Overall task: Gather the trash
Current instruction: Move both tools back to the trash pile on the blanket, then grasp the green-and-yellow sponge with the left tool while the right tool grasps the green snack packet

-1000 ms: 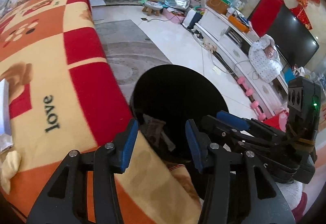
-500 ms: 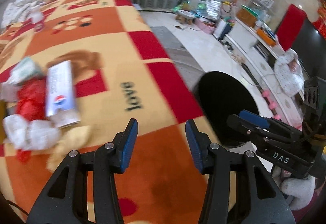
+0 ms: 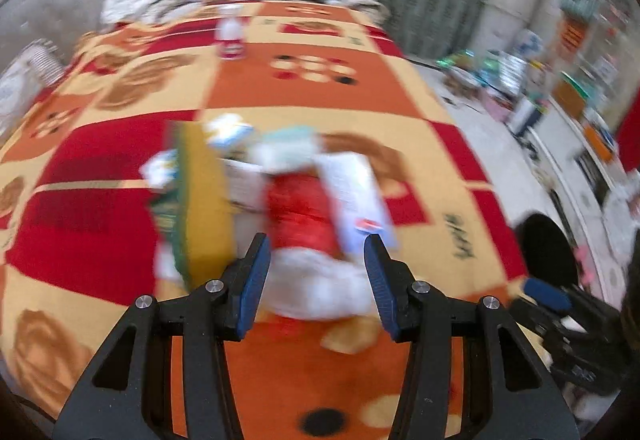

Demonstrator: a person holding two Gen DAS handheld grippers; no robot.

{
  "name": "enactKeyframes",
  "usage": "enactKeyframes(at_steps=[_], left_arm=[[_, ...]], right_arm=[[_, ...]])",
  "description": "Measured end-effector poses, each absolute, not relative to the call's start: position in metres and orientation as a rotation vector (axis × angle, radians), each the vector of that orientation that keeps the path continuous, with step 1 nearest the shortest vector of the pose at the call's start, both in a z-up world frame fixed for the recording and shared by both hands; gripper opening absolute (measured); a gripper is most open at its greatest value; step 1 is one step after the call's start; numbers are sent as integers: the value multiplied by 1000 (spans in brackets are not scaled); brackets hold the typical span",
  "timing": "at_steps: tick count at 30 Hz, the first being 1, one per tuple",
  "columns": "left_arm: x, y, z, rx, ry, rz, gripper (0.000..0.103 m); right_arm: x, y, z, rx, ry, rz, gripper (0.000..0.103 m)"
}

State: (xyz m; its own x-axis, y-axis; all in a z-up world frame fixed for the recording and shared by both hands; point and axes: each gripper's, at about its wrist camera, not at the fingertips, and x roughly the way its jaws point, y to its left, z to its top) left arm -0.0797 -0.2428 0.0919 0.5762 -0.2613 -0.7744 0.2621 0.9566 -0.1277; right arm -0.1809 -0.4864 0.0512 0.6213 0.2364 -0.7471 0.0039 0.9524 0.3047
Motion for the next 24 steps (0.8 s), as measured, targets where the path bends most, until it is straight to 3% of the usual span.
enactKeyframes(at_steps=[13, 19, 24], left_arm=[[-60, -75, 81, -174, 920, -116, 47], [-50, -50, 71, -235, 931, -158, 55], [-45, -70, 70, -219, 933, -251, 56]], right_arm=[[-147, -413, 58, 225, 915, 288, 53], [-134, -382, 59, 197, 928, 346, 54], [-125, -366, 61, 175, 937, 368, 55]])
